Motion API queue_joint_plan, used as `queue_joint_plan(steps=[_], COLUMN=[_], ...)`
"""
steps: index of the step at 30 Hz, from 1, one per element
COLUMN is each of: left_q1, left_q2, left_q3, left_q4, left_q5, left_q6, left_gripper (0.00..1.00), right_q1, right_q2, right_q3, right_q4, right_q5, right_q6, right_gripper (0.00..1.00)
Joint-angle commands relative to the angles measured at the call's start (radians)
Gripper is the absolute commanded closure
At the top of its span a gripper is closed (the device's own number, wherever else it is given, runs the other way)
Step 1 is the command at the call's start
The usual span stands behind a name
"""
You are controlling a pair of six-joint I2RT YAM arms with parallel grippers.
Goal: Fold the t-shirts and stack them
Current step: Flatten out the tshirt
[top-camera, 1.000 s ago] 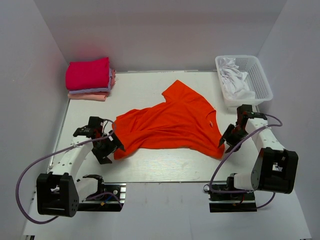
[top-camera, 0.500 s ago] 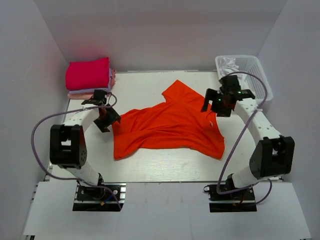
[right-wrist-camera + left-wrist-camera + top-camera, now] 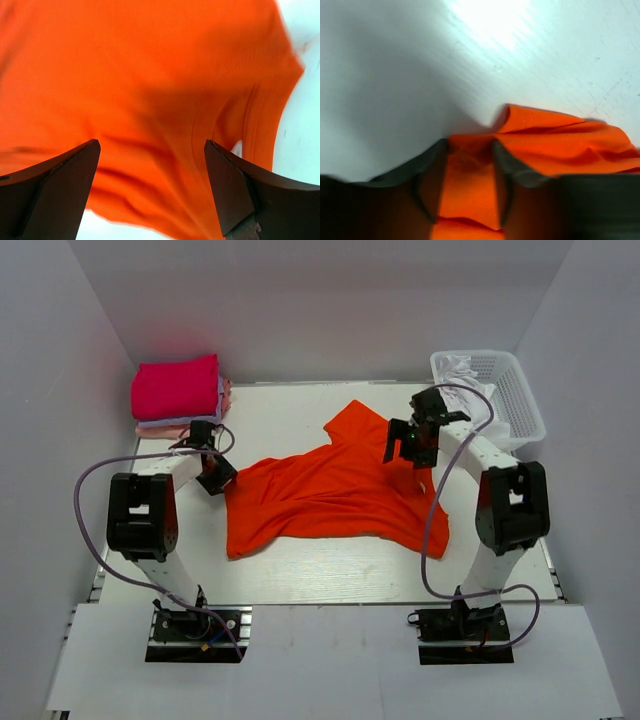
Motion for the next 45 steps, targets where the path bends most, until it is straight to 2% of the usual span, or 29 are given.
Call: queue_joint_plan(steps=[1, 2, 3, 6, 10, 13, 17, 18, 19, 20, 21, 22, 24, 27, 32, 36, 39, 40, 44, 45], left_q1=[-0.017, -0.017, -0.017, -0.017, -0.017, -0.017, -0.017, -0.017, -0.017, 0.000, 0.000, 0.000, 0.000, 0.000, 0.000, 0.000, 0.000, 0.000, -0.011, -0.011], left_q2=[0.003, -0.007, -0.016, -0.080, -0.192, -0.220, -0.247, -0.257, -0.257, -0.283, -0.292, -0.303, -0.351, -0.379, -0.312, -0.179, -0.027, 0.013, 0.208, 0.304], left_q3=[-0.012, -0.021, -0.036, -0.056, -0.024, 0.071, 0.226, 0.238, 0.250, 0.272, 0.283, 0.292, 0.272, 0.208, 0.229, 0.269, 0.382, 0.469, 0.658, 0.709], left_q4=[0.090, 0.103, 0.133, 0.174, 0.212, 0.176, 0.097, 0.080, 0.063, 0.045, 0.019, -0.026, -0.026, 0.087, 0.211, 0.352, 0.419, 0.419, 0.469, 0.456], left_q5=[0.044, 0.061, 0.108, 0.124, 0.046, -0.005, -0.069, -0.084, -0.116, -0.132, -0.155, -0.236, -0.307, -0.307, -0.241, -0.152, -0.126, -0.115, -0.112, -0.112], left_q6=[-0.004, -0.004, 0.005, 0.005, 0.027, 0.060, 0.130, 0.143, 0.143, 0.154, 0.145, 0.145, 0.155, 0.175, 0.185, 0.174, 0.174, 0.174, 0.174, 0.174], left_gripper=[0.52, 0.60, 0.98, 1.00, 1.00, 1.00, 1.00, 1.00, 1.00, 1.00, 1.00, 1.00, 1.00, 1.00, 1.00, 1.00, 1.00, 1.00, 1.00, 1.00], right_q1=[-0.012, -0.013, -0.013, -0.003, 0.003, 0.013, 0.017, 0.020, 0.020, 0.017, 0.019, 0.013, 0.019, 0.013, 0.010, 0.010, 0.011, 0.010, 0.003, 0.000], right_q2=[0.075, 0.127, 0.143, 0.195, 0.278, 0.345, 0.393, 0.399, 0.402, 0.408, 0.419, 0.427, 0.445, 0.454, 0.479, 0.494, 0.484, 0.482, 0.479, 0.479], right_q3=[0.136, 0.156, 0.190, 0.247, 0.317, 0.364, 0.396, 0.378, 0.370, 0.361, 0.353, 0.353, 0.353, 0.347, 0.405, 0.443, 0.471, 0.474, 0.492, 0.494], right_q4=[0.035, 0.015, 0.010, 0.025, 0.010, 0.001, -0.039, -0.040, -0.042, -0.047, -0.057, -0.079, -0.103, -0.106, -0.108, -0.091, -0.067, -0.062, -0.057, -0.054], right_q5=[0.031, 0.034, 0.043, 0.110, 0.216, 0.243, 0.220, 0.221, 0.214, 0.214, 0.217, 0.229, 0.224, 0.249, 0.241, 0.252, 0.247, 0.258, 0.319, 0.313], right_q6=[0.019, 0.026, 0.028, 0.000, -0.033, -0.058, -0.038, -0.036, -0.030, -0.021, -0.007, -0.018, -0.015, -0.009, -0.006, 0.000, -0.007, -0.013, 0.000, 0.002], right_gripper=[0.10, 0.10, 0.10, 0.10, 0.10, 0.17, 0.55, 0.78, 0.86, 1.00, 1.00, 1.00, 1.00, 1.00, 1.00, 1.00, 1.00, 1.00, 1.00, 1.00])
